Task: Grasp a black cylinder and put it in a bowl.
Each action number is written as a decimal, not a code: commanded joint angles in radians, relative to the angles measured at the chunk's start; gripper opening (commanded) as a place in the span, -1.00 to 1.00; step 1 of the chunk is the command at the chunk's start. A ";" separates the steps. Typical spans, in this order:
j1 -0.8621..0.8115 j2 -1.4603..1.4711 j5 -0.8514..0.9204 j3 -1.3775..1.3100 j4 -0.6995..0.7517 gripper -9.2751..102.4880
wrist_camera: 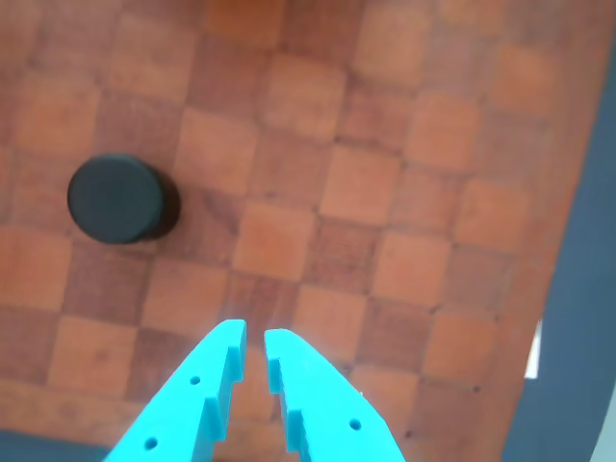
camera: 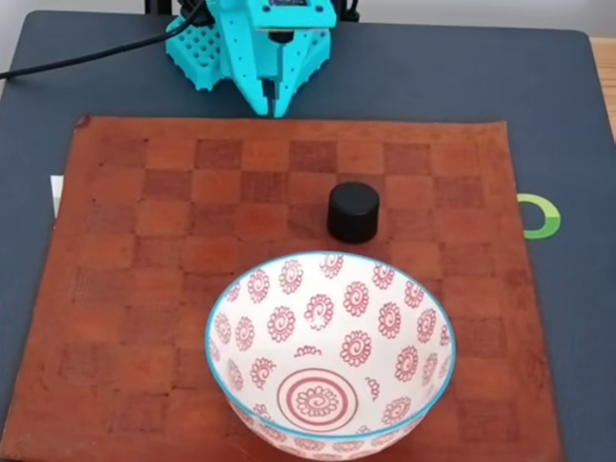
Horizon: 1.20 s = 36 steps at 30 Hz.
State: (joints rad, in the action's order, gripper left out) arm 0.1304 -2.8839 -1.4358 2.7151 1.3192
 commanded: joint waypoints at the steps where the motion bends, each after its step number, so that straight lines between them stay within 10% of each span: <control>1: 0.049 0.087 -0.002 -0.089 -0.014 -0.83; 15: 0.245 0.403 -0.037 -0.227 -0.153 -0.41; 36: 0.364 0.696 -0.046 -0.264 -0.353 -0.39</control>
State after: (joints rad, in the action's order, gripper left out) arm 0.4924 -2.1951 -1.4742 2.4850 0.9986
